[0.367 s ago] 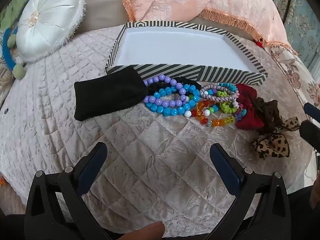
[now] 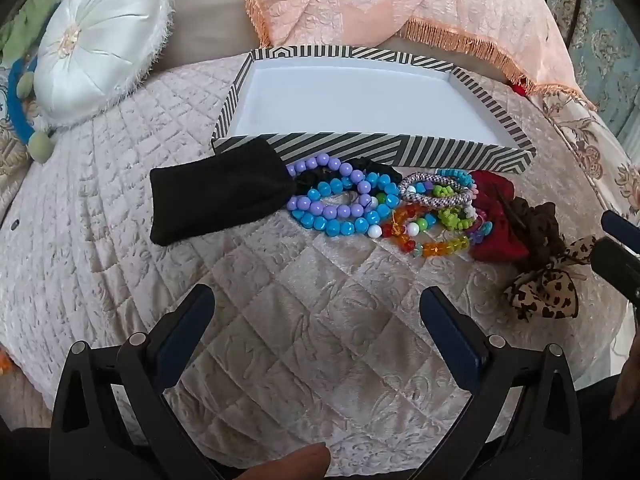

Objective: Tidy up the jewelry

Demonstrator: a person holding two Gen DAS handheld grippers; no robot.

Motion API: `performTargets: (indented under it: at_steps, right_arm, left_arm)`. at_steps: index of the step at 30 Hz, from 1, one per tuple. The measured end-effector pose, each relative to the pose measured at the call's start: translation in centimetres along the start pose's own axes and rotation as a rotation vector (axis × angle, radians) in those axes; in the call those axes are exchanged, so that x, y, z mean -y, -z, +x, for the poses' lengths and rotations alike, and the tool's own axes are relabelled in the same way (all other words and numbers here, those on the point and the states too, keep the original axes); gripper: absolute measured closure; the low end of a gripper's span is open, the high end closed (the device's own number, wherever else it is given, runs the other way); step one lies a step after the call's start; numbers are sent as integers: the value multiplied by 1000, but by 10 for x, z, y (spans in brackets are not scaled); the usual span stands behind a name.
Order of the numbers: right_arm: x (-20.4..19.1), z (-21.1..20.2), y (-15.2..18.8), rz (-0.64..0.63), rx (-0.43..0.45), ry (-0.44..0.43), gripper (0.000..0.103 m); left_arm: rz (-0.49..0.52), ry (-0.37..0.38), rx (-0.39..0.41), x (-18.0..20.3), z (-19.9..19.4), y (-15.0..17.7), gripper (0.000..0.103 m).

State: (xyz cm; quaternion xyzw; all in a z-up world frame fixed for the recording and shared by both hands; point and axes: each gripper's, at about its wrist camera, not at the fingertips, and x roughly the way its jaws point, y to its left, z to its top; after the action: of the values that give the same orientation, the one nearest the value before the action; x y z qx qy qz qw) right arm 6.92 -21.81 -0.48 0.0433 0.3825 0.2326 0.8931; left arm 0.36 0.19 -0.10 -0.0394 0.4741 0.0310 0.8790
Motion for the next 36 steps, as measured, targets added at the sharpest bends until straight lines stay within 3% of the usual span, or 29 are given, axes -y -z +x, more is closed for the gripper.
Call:
performTargets:
  at_steps: [5,14,36]
  right_arm:
    - [-27,-16,16,11,-21,43,0]
    - [-41,-24,11,-72,-16,138,0]
    - [-44,-18,15,-107,-38,177,0]
  left_arm:
    - [2,-7,-4,2,-1,-2,0]
    - [-4,-13,-4,2,0,-1,0]
    - [-4,-16,-13,1,3,1,0]
